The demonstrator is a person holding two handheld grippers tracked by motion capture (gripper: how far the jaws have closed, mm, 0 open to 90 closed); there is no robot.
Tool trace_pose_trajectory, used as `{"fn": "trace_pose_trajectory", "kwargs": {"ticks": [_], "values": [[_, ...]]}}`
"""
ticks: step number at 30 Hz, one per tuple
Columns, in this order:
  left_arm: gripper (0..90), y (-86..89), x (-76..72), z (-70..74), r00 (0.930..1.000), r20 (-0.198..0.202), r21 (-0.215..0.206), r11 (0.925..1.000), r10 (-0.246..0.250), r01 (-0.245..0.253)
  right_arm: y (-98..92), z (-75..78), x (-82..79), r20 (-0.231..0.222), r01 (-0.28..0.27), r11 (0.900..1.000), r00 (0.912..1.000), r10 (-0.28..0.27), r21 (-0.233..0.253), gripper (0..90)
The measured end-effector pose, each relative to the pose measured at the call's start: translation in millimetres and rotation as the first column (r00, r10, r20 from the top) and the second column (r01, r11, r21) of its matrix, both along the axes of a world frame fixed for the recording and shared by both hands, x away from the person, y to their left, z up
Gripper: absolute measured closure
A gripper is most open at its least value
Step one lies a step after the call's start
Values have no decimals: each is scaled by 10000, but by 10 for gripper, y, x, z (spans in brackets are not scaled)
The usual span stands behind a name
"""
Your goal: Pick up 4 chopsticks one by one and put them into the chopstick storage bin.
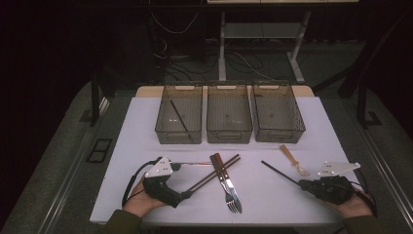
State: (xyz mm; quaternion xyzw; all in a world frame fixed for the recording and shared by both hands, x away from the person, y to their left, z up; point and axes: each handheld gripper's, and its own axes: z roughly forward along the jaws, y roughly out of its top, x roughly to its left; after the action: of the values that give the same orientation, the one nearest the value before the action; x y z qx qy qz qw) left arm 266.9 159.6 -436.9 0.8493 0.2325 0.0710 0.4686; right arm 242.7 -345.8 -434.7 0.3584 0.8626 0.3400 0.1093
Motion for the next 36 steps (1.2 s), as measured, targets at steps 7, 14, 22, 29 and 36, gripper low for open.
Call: {"fn": "trace_pose_trajectory", "kwargs": {"ticks": [7, 14, 22, 29, 36], "values": [[0, -1, 0, 1, 10000, 8, 12, 10000, -6, 6, -48, 96, 1, 243, 97, 9998, 9997, -102, 196, 864], [0, -1, 0, 0, 10000, 10, 22, 10000, -15, 15, -70, 219, -5, 534, 163, 9985, 9984, -191, 519, 864], [0, -4, -1, 1, 10000, 9, 45, 10000, -18, 18, -74, 322, 9, 597, 257, 9956, 9977, -312, 898, 864], [0, -5, -3, 2, 10000, 10, 38, 10000, -26, 26, -60, 387, 10, 782, 179, 9913, 9965, -283, 1306, 864], [0, -8, -2, 0, 10000, -1, 53, 10000, -17, 17, -18, 441, 73, 968, 29, 9869, 9951, -187, 1612, 864]]}}
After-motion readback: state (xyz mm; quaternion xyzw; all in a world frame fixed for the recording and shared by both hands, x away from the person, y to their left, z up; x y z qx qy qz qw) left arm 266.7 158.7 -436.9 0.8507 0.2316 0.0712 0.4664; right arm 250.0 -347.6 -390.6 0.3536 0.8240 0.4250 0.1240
